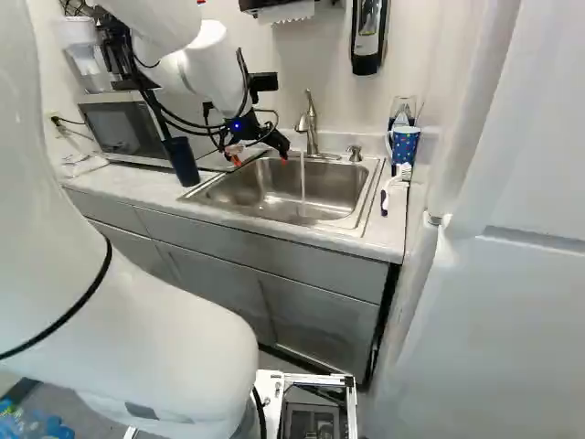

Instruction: Rinse the cup and place it in the tray

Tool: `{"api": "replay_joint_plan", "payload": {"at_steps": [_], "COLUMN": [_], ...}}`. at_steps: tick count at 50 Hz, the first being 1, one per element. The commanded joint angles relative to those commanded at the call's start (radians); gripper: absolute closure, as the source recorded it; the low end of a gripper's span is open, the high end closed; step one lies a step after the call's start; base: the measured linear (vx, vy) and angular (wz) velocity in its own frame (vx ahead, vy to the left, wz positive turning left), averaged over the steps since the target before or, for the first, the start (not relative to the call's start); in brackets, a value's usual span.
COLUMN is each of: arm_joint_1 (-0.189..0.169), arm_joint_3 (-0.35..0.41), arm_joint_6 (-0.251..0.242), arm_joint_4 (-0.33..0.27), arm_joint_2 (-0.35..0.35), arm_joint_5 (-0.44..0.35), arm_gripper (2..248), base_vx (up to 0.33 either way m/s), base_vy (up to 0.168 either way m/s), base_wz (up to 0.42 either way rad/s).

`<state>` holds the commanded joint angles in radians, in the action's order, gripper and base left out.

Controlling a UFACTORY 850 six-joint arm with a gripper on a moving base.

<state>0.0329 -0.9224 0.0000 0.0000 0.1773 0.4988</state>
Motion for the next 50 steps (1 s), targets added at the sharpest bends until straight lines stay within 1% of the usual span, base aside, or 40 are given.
{"api": "replay_joint_plan", "payload": {"at_steps": [50], "arm_joint_1": [0.188], "arm_joint_3": [-0.042], "arm_joint_6": [0.0], "arm_joint_4": [0.0], "arm_joint_2": [-0.046], "arm_joint_5": [0.0], "arm_gripper": [3], "base_vx": [0.0], "base_vy": [0.0], "base_wz": [0.0]}}
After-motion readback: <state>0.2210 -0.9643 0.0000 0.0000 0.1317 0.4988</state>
